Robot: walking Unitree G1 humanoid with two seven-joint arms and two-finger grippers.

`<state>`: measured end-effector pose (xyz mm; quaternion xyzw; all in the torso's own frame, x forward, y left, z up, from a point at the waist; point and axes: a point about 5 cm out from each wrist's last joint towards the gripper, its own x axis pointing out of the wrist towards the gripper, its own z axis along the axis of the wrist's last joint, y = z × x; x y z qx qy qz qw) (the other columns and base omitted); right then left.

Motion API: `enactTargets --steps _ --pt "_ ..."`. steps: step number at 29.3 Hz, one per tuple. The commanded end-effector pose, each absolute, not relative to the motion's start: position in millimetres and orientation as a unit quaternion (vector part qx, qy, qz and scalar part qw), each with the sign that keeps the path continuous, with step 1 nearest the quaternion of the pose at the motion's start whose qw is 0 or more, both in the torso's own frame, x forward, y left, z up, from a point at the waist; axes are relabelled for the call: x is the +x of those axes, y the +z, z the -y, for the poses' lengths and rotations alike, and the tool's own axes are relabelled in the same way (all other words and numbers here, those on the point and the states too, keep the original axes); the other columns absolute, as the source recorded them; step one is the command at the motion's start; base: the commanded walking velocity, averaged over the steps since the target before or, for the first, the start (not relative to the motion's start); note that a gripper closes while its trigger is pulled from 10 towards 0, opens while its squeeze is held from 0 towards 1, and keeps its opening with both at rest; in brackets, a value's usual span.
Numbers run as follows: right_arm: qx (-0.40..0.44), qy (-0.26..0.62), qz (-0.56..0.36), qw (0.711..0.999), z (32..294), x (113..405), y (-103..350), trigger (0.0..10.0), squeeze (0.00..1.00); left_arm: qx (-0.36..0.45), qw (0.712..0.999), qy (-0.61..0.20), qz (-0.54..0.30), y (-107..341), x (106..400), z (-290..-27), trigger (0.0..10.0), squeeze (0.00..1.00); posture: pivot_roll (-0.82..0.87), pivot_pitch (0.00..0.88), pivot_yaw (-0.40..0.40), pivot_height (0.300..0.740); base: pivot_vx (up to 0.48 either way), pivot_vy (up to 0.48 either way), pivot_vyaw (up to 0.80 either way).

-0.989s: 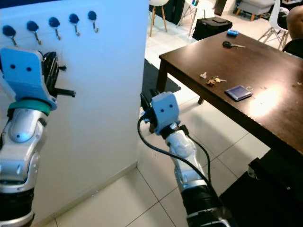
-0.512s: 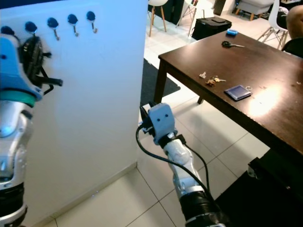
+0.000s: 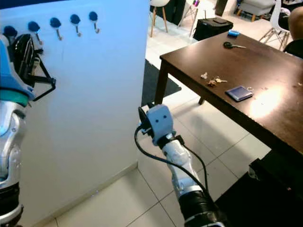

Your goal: Hang keys on a hook

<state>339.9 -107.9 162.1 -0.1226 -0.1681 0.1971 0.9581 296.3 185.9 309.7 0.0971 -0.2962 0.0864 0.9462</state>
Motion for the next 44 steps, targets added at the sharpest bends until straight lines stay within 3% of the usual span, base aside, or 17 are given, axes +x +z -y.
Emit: enactTargets --steps 1,26,31,37,44 --pt "-0.123 0.197 0.167 0.958 107.8 340.0 160.1 10.0 0.0 0.095 0.947 0.085 0.296 310.0 298.0 -185.6 10.0 0.0 -0.05 0.039 0.06 0.74 0.0 0.0 0.0" --pt "-0.124 0.192 0.165 0.959 109.6 340.4 156.1 10.0 0.0 0.088 0.947 0.097 0.294 309.4 301.7 -192.7 10.0 0.0 -0.05 0.035 0.061 0.74 0.0 0.0 0.0" --pt "-0.122 0.185 0.153 0.963 112.0 340.7 149.0 10.0 0.0 0.085 0.949 0.094 0.289 303.2 293.5 -197.5 10.0 0.0 -0.04 0.019 0.053 0.74 0.0 0.0 0.0" --pt "-0.128 0.191 0.131 0.964 114.4 340.9 137.7 10.0 0.0 0.072 0.957 0.057 0.276 291.5 263.9 -189.5 10.0 0.0 -0.03 0.009 0.028 0.74 0.0 0.0 0.0" --pt "-0.123 0.19 0.123 0.966 113.9 341.7 134.5 10.0 0.0 0.066 0.957 0.058 0.275 289.8 262.1 -185.9 10.0 0.0 -0.02 0.0 0.02 0.74 0.0 0.0 0.0"
